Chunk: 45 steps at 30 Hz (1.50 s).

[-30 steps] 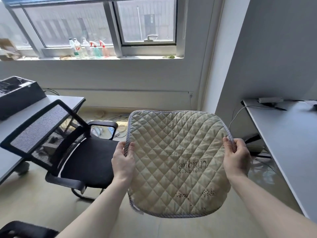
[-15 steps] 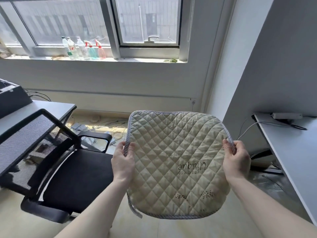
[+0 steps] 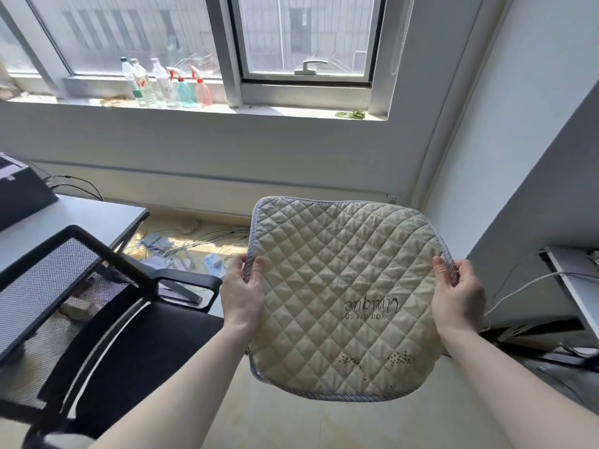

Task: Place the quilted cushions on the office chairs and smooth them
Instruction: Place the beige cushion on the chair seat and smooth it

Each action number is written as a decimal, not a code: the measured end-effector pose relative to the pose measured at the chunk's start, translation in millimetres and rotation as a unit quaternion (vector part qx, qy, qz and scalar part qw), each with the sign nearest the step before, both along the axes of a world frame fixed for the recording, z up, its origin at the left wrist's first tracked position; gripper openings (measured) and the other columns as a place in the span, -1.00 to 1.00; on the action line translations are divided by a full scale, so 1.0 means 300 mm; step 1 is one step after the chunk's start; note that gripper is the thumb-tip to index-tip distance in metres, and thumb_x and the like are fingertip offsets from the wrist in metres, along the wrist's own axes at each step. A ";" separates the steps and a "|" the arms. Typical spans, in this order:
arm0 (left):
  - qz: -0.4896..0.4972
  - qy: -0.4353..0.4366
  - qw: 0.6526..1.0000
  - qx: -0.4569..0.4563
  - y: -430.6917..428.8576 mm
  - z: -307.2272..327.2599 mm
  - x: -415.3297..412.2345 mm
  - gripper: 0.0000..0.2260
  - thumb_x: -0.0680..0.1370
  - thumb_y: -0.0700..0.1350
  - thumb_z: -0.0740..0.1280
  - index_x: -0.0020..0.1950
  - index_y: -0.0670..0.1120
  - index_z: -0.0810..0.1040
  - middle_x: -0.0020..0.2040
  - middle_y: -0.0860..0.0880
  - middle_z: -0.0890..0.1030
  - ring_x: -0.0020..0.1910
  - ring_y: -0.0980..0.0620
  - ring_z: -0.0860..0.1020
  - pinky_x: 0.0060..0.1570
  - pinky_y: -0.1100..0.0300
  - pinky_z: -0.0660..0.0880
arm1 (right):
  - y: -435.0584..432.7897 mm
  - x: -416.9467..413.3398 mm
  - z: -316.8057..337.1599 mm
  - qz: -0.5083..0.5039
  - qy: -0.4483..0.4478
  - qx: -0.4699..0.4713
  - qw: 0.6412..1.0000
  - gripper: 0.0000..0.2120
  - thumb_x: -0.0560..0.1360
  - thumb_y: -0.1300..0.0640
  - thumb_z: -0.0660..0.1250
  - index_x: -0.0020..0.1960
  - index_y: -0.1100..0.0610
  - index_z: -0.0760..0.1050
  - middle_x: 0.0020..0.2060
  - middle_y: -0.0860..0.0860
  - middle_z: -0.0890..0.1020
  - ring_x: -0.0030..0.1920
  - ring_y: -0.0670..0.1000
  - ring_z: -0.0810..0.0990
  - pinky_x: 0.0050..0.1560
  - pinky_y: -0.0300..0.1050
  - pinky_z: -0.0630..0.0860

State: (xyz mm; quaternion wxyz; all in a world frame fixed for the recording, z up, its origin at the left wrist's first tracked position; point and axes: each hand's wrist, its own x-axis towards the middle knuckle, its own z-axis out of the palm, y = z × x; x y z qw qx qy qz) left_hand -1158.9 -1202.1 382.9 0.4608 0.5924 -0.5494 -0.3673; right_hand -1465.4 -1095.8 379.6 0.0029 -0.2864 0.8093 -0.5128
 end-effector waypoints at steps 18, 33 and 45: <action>0.142 0.001 0.990 0.010 -0.346 -0.053 0.136 -0.76 0.55 0.18 0.31 -0.01 0.02 0.54 -0.13 0.10 0.63 -0.12 0.05 0.62 -0.06 0.03 0.57 | -0.625 0.095 -0.067 0.134 -0.017 0.014 0.991 -0.64 0.56 -0.15 0.28 -0.08 0.16 0.48 -0.26 0.07 0.55 -0.23 0.12 0.47 -0.23 -0.06 0.30; 0.375 -0.025 0.926 0.039 -0.468 -0.216 0.233 -0.82 0.58 0.08 0.31 -0.10 0.00 0.50 -0.20 0.04 0.60 -0.19 0.01 0.57 -0.07 0.01 0.54 | -1.214 0.231 -0.198 0.342 -0.028 0.039 0.938 -0.67 0.55 -0.19 0.27 -0.12 0.09 0.43 -0.33 -0.01 0.51 -0.25 0.15 0.49 -0.22 -0.03 0.35; 0.540 -0.035 0.838 0.072 -0.257 -0.367 0.523 -0.82 0.60 0.07 0.28 -0.05 -0.03 0.51 -0.28 0.09 0.52 -0.31 0.07 0.47 -0.27 0.13 0.40 | -1.329 0.720 -0.355 0.508 -0.035 0.082 0.857 -0.69 0.55 -0.20 0.27 -0.11 0.05 0.43 -0.39 -0.13 0.47 -0.27 0.09 0.47 -0.22 -0.08 0.29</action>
